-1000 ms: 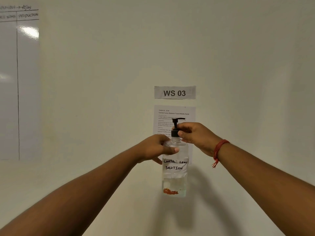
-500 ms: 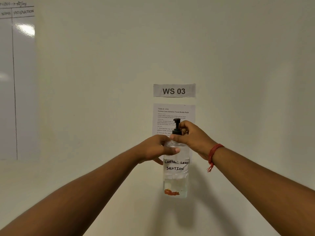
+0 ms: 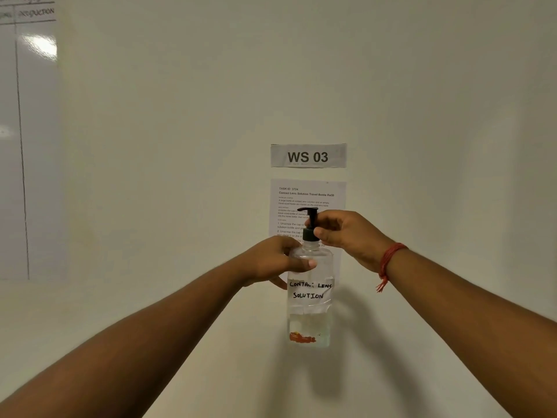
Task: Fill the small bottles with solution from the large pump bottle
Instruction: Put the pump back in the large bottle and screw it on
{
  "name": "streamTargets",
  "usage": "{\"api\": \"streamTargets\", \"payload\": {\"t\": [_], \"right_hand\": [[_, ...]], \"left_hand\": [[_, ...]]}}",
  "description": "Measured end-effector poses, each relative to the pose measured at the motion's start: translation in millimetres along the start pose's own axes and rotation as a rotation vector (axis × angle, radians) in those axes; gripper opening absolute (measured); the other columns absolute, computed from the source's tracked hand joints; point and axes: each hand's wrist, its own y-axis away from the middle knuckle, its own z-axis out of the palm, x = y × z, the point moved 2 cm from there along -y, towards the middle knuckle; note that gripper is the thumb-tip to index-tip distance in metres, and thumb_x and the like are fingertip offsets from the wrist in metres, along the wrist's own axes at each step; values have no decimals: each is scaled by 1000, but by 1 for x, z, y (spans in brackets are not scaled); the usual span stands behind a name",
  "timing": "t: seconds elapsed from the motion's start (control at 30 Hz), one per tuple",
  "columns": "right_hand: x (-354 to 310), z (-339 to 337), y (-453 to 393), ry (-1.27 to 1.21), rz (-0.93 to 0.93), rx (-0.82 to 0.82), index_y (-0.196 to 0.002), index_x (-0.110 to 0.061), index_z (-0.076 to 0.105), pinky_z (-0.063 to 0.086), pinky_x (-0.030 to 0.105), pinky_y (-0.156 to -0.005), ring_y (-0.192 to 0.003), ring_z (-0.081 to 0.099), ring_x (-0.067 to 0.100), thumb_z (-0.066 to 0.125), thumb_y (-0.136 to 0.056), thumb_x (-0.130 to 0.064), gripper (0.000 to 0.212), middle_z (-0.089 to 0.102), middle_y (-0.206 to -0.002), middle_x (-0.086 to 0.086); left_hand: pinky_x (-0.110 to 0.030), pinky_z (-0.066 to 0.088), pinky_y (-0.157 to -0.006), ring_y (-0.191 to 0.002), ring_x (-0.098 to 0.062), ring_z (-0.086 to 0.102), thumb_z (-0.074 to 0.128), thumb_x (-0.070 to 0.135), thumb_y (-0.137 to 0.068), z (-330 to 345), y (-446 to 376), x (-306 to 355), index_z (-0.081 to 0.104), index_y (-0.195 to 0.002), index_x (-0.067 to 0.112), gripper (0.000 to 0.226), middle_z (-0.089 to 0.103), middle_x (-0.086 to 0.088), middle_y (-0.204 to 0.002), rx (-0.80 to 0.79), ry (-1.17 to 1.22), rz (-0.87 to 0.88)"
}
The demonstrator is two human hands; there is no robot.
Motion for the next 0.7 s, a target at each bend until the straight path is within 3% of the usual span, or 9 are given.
{"api": "streamTargets", "payload": {"t": [0.3,0.43,0.6,0.7], "right_hand": [[9,6,-4,86,-1,50,-104,-16,65,55,40,-93,-95,66,23,79,-82,-20,26,69,-104,11],[8,4,-3,50,11,25,-116,-20,63,53,40,-97,-103,66,15,74,-86,-28,33,68,-112,0],[5,0,1,-32,1,-46,-116,-19,68,51,30,-98,-110,66,8,63,-94,-11,24,73,-115,-4],[6,1,1,-8,10,-32,-117,-15,69,51,33,-101,-109,67,8,64,-93,-6,26,73,-115,-2]], "left_hand": [[-45,64,-84,-105,-19,70,74,32,-92,2,1,-3,61,-124,14,38,70,-1,-112,1,-28,-4],[-43,64,-82,-103,-17,70,72,31,-93,4,1,-1,61,-116,21,27,70,3,-108,-13,-13,5],[-47,63,-85,-106,-20,69,72,31,-93,4,1,1,60,-119,19,31,69,3,-108,-10,-12,-2],[-46,63,-86,-107,-20,69,72,31,-93,4,2,2,59,-119,19,31,69,3,-108,-14,-17,-3]]}}
